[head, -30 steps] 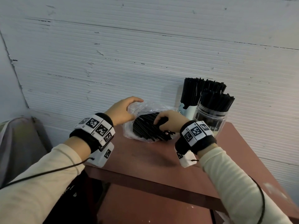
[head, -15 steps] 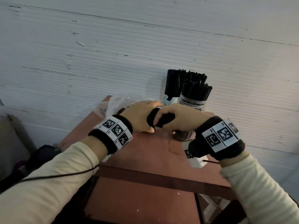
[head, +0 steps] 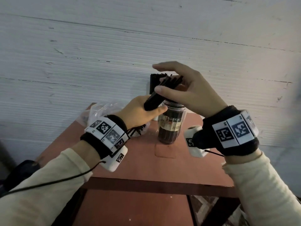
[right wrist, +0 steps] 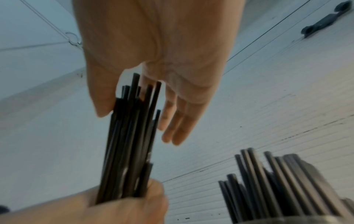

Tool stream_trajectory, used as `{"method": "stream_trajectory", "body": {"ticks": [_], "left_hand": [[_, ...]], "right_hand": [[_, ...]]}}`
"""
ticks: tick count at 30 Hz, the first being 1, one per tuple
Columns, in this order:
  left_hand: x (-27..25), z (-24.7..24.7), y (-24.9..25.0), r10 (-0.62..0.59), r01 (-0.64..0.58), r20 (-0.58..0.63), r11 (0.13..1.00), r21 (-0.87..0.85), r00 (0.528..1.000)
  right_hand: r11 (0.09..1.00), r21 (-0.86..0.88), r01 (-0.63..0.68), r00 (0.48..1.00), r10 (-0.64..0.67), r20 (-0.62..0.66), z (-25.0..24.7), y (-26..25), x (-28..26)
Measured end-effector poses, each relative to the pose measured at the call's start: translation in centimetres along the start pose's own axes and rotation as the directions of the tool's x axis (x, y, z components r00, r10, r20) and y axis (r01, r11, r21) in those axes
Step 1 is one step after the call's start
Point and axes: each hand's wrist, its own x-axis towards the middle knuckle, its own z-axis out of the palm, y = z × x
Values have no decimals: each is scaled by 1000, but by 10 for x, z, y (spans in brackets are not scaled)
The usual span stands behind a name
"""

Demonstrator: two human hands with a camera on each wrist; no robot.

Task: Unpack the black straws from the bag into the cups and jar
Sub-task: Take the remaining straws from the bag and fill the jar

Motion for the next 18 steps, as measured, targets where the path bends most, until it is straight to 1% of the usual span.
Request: {"method": "stream_trajectory", "body": {"ticks": [3,6,8,9,10,11,12,13,16,18], "left_hand": [[5,3,11,-43,42,2,981,-189,999],[3,8,12,-106,124,68,926,-358,992],[0,12,7,-149,200,142,861,-468,978],[-3,14,5,-164,236,180,822,-518,970],[-6,16,3,-175,258,203,804,-536,964],[-8,17,0,-177,259,202,806,-532,963],[-10,18,-2,-176,254,194,809,-530,965],[-11,18,-4,-176,249,185,808,-533,967],[-11,17,-6,-159,252,217,815,-522,963],[-9,16,-8,-146,250,238,828,-502,960]], "right_hand": [[991,3,131,980,-129,-150,7,-6,9],[977,-50,205,956,-211,-204,21,-3,15],[976,-121,181,966,-199,-165,32,5,14],[974,-171,147,980,-166,-105,36,10,13],[967,-228,111,993,-119,-21,40,15,12],[956,-279,90,995,-75,63,44,21,10],[947,-308,88,991,-53,119,46,25,7],[945,-313,95,990,-56,132,47,28,6],[944,-293,152,988,-150,27,45,31,8],[950,-267,161,986,-166,6,44,31,10]]}}
